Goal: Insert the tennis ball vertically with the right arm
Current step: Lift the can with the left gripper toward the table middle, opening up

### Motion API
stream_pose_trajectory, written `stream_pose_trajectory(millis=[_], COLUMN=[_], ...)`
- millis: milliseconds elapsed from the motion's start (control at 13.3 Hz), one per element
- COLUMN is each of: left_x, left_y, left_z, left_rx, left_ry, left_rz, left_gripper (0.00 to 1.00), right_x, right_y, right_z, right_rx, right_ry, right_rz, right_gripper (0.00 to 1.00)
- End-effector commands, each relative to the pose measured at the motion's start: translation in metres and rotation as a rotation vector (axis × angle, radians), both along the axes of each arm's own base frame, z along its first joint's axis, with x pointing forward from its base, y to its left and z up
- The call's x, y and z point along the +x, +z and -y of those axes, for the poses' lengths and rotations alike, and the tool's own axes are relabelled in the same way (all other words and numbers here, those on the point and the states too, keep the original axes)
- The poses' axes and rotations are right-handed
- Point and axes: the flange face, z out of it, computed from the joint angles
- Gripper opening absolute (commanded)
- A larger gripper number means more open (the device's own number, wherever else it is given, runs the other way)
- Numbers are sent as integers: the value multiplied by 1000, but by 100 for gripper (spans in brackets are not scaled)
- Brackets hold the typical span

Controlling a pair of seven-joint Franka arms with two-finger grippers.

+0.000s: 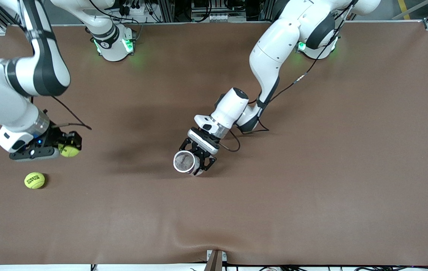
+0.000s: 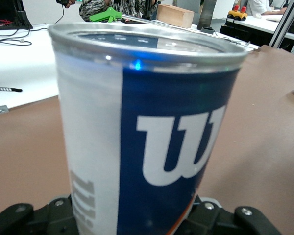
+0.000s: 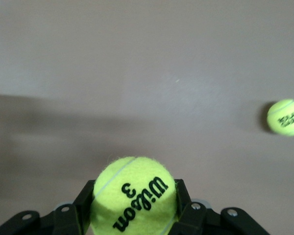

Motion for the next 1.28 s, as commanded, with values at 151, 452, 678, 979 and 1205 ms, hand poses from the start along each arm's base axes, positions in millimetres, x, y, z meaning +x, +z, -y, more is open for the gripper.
stream_pose_trajectory(millis=[151,452,678,979,1205], left_x=[-22,-28,-31,-34,-36], left_y=[6,9,3,-17,-30], left_z=[23,30,31,28,26], left_rx=[-63,-88,-83,-63,-50], left_ry=[24,33,31,33,34], left_rz=[-17,-33,-39,-57,-67], left_gripper=[74,74,74,78,77], right_x=[-43,-55,-55,-58,-57], right_y=[91,108,106,103,99], right_z=[-43,-83,-99,-122,-141], right_rx=[39,38,42,48,62], right_ry=[-8,-18,-13,-40,-70], right_rz=[-29,-39,-19,-11,9], right_gripper=[0,0,0,0,0])
